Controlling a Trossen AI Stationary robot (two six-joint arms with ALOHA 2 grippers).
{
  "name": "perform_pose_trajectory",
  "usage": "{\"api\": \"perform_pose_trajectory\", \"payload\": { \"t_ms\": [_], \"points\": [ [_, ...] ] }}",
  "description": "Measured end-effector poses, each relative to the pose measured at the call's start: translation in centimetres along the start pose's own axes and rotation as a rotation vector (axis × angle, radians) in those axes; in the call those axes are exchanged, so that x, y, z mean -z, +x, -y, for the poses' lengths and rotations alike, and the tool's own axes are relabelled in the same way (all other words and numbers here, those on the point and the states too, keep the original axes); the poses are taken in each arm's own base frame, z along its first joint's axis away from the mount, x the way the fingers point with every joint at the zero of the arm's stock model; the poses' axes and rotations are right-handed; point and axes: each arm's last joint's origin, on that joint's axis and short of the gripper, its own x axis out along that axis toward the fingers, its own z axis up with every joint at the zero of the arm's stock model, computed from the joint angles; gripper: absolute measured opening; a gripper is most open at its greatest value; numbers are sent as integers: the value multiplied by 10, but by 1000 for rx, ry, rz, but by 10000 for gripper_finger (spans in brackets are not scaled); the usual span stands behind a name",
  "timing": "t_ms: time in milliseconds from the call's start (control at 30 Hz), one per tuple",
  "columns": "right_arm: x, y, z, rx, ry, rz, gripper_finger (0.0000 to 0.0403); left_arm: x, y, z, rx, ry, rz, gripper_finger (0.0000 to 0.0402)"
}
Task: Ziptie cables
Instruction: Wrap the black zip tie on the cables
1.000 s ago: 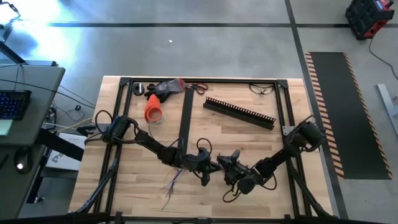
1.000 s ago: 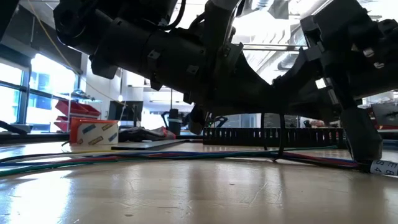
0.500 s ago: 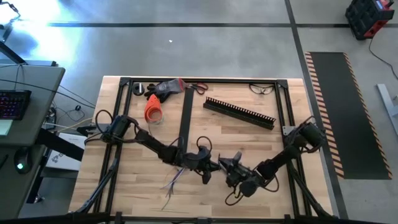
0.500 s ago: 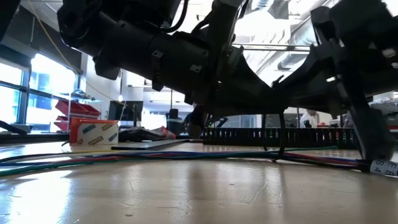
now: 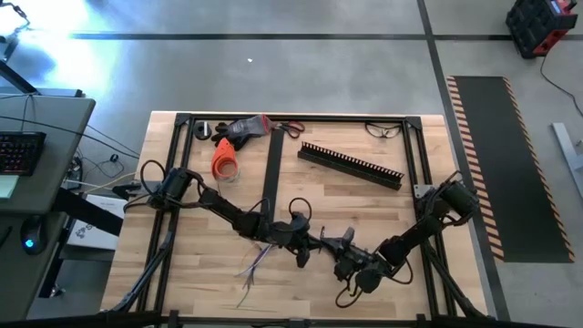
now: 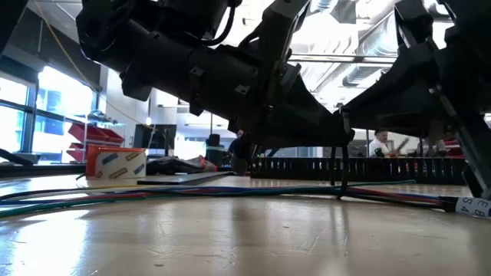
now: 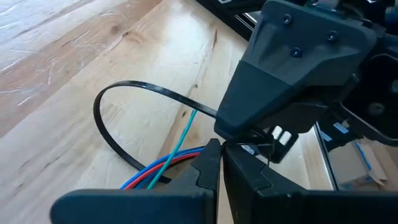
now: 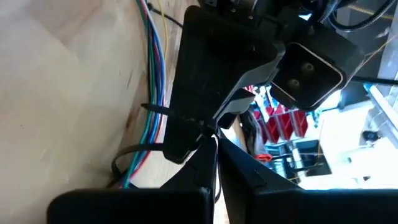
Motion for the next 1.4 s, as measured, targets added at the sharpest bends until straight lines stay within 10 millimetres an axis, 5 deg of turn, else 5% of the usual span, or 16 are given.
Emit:
{"api": "perform_pose_trajectory", "payload": {
  "t_ms": [233,533,700,1067,1400],
  "points": [
    [-3,-1,1,-43,147,36,14,4,-1,3,-4,9,2,0],
    [5,-9,11,-114,330,-39,141,4,-1,3,-22,36,17,0],
    [7,-15,23,-187,442,-68,179,1,-1,3,-32,72,50,0],
    [-1,-26,54,-178,588,-39,185,3,-2,6,-34,242,41,0],
    [-1,-33,55,-163,738,-44,185,6,-16,23,-32,366,-61,0]
  ]
}}
